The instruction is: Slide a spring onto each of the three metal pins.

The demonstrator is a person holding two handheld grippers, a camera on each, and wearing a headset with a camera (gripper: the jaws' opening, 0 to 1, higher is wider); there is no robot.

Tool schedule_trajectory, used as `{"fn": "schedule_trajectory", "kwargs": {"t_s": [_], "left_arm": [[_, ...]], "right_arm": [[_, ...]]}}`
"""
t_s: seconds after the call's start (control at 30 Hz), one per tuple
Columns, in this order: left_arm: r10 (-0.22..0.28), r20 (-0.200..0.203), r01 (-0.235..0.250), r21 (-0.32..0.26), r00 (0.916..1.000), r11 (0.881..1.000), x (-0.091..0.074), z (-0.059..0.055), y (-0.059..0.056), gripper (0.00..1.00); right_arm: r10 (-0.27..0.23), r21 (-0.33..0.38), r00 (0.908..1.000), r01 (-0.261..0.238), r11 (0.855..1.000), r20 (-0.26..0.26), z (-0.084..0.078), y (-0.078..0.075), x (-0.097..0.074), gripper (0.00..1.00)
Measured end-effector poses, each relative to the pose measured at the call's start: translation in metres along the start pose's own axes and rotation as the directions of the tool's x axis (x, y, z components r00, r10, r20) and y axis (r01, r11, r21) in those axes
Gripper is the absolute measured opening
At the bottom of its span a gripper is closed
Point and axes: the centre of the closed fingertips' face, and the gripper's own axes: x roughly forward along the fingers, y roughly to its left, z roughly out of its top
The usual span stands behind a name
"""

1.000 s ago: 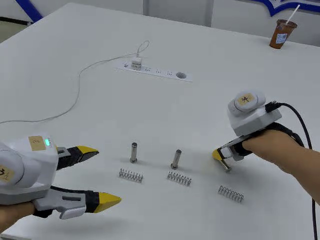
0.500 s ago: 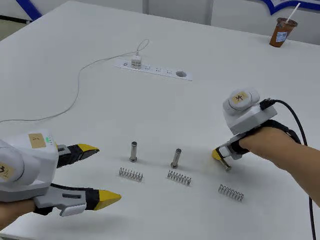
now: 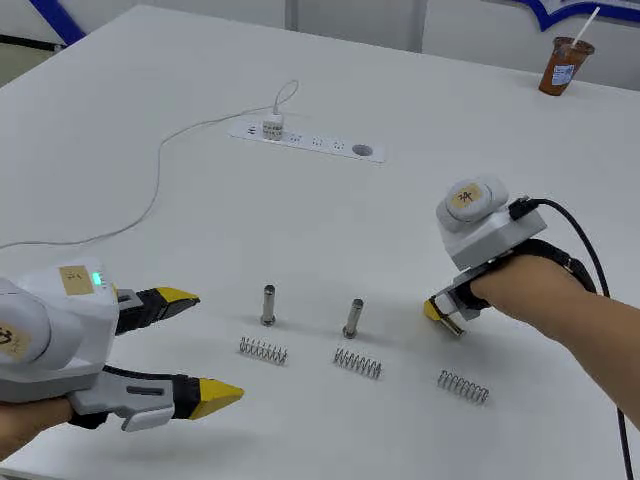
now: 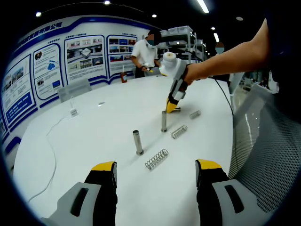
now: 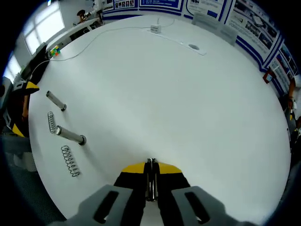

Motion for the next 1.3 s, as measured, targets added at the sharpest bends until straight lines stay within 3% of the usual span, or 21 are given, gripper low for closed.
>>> {"fn": "schedule_trajectory", "kwargs": {"t_s": [0.6,0.97,1.3], "left_arm": [[-0.011,0.008,0.011,0.024,0.9999,1.0,0.0,0.007,-0.002,0.69],[-0.017,0.008,0.017,0.034,0.9998,0.999,0.0,0.011,-0.007,0.69],[-0.013,0.006,0.013,0.033,0.9999,0.999,-0.002,0.01,-0.008,0.69]], "right_arm": [[-0.007,0.008,0.9931,0.006,1.0,0.117,-0.006,0.01,-0.042,0.09],[-0.011,0.019,0.9854,0.008,1.0,0.17,-0.006,0.015,-0.054,0.09],[-0.01,0.053,0.9796,0.0,0.999,0.201,-0.019,0.014,-0.062,0.09]]}}
